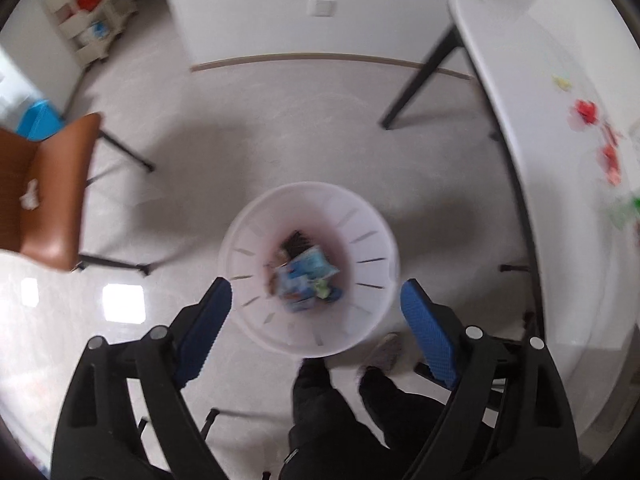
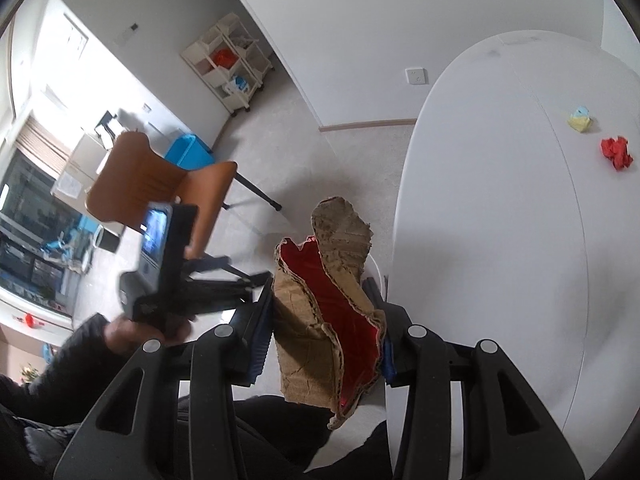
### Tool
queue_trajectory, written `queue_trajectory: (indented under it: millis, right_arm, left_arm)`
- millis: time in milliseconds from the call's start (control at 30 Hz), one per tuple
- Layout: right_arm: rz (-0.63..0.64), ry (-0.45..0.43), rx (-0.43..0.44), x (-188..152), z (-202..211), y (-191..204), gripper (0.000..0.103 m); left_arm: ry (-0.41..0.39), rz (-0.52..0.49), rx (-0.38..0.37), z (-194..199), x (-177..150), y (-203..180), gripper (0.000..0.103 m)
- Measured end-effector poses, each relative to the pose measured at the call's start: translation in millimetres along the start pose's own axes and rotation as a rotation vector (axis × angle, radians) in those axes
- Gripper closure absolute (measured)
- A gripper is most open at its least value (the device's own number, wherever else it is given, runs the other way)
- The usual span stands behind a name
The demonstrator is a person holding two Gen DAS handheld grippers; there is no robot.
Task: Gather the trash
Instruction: 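Drop the blue box into the bin with the left gripper while the right carries the cardboard over it, then open the right gripper over the bin to drop the cardboard, then move both grippers back over the table toward the red paper scraps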
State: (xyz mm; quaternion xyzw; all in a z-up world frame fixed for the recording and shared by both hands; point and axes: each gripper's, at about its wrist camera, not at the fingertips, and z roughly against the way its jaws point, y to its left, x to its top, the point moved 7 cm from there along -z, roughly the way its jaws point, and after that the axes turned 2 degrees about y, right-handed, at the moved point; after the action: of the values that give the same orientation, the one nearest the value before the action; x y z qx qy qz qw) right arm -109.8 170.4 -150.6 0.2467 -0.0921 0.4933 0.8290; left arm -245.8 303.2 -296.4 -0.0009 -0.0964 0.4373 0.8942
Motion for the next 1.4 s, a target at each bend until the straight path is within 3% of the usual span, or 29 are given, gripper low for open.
queue_trajectory:
  millis: [67,167,300,600,767,867,1033,1133,1400]
  right_arm:
    - [0.027,0.011,-0.021,-4.6,-1.0,0.3,0.058]
    - [0.074,0.034,-0.028,-3.4,-14.2,14.7,0.058]
    - [0.146,0.073,-0.023,-2.5,-37.9,33.0,0.057]
    - [0.315,0.225,-0.038,-14.1,-131.4,67.8,0.055]
    - [0.33,0.275,-0.066,-23.5,-166.3,71.4,0.017]
    - [0.29,0.302,-0.065,-25.6,-173.3,68.9,0.016]
    - [0.233,0.246,-0.063,-13.8,-142.9,67.6,0.012]
    - [0.187,0.162,-0.074,-3.7,-102.5,60.8,0.003]
    - [-0.017,0.029,-0.143,-10.7,4.3,5.8,0.003]
  left_arm:
    - [-0.028,0.033,0.037,13.3,1.9,12.4,0.008]
    - [-0.112,0.094,0.069,49.4,4.1,36.2,0.008]
    - [-0.16,0.166,0.079,85.3,2.4,58.1,0.008]
    - [-0.194,0.222,0.123,118.8,-9.9,70.5,0.008]
    - [-0.185,0.236,0.148,118.2,-14.2,77.1,0.008]
    - [-0.179,0.252,0.142,118.3,-16.2,79.9,0.008]
    - [-0.182,0.242,0.14,122.8,-17.8,71.0,0.008]
    - [-0.197,0.215,0.127,130.7,-15.2,54.4,0.008]
    - [-0.244,0.06,0.021,152.4,-4.7,-30.4,0.008]
